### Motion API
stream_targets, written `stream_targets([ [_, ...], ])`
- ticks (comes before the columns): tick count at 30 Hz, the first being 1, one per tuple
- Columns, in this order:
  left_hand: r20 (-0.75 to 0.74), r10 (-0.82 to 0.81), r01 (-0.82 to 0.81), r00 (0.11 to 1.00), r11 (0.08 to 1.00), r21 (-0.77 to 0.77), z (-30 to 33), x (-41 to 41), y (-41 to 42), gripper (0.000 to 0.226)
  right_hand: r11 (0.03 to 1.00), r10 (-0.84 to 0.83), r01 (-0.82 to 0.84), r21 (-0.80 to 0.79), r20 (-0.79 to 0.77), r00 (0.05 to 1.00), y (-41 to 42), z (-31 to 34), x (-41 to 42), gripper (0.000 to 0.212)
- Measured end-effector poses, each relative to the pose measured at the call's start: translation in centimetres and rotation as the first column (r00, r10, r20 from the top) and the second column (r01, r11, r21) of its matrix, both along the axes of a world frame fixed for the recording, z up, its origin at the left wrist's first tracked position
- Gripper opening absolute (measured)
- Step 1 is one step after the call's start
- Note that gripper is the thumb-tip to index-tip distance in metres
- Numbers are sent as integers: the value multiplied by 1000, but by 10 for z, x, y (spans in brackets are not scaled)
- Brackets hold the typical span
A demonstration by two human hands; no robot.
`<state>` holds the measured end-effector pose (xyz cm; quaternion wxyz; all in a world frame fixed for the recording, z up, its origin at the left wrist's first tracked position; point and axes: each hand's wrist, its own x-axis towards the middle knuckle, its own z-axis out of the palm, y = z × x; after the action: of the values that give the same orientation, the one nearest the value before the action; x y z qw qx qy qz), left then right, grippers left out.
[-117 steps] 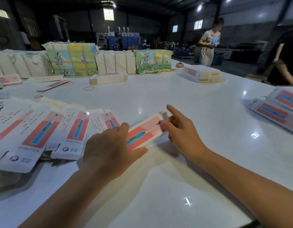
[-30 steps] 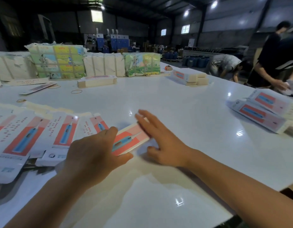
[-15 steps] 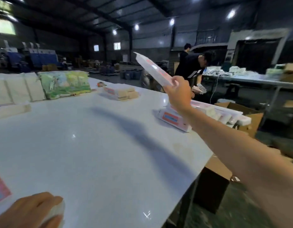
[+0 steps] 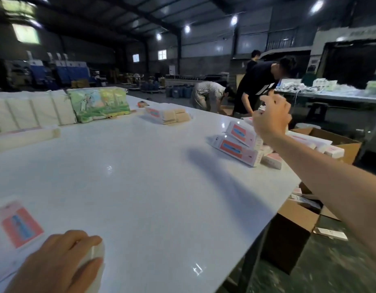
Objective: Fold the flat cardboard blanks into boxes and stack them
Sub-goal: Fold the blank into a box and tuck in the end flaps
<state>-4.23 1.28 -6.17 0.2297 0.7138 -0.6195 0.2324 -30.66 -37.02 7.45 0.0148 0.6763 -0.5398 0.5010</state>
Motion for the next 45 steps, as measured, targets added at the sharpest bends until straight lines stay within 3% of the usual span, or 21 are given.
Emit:
stream_targets([
  [3,-14,38,-37,999,998,50,22,-18,7,30,918,374,-377,-125,-52,926,54,13,63,31],
  [7,-135,140,-103,981,963,248,27,-26,12,33,600,789,-797,60,-207,578,147,-15,132,18],
  [10,-162,160,-117,974,961,249,16,-16,13,36,450,880,-835,316,-319,353,193,-53,167,19],
  [13,-180,144,-101,973,968,228,14,-16,15,37,500,818,-753,428,-518,249,216,-91,185,24],
  [20,-180,131,-87,975,968,234,10,-14,14,36,475,817,-830,291,-497,293,217,-116,187,22],
  [23,-503,83,-82,860,996,25,16,-15,14,30,479,816,-828,290,-494,299,215,-117,189,21],
  [25,-612,167,-274,773,958,-85,27,-1,15,25,473,825,-829,297,-479,299,213,-118,189,20],
  [27,-578,430,-443,694,887,128,42,27,16,26,457,842,-839,296,-448,301,211,-118,189,18],
  [30,-324,765,-579,557,637,509,64,73,21,53,441,849,-849,290,-441,290,211,-119,189,17],
  [33,-249,847,-578,470,508,638,65,95,14,61,436,854,-850,296,-433,287,209,-119,188,18],
  [35,-198,860,-577,470,469,668,61,98,5,57,427,863,-853,299,-417,285,207,-120,188,19],
  [39,-267,801,-485,536,551,679,63,97,-7,36,415,875,-854,313,-393,281,205,-122,188,20],
  [43,-516,760,-450,396,650,612,69,98,-10,21,416,876,-851,320,-391,281,204,-123,189,19],
  [45,-554,721,-449,417,693,564,79,97,-8,32,410,880,-853,323,-386,277,204,-123,189,19],
])
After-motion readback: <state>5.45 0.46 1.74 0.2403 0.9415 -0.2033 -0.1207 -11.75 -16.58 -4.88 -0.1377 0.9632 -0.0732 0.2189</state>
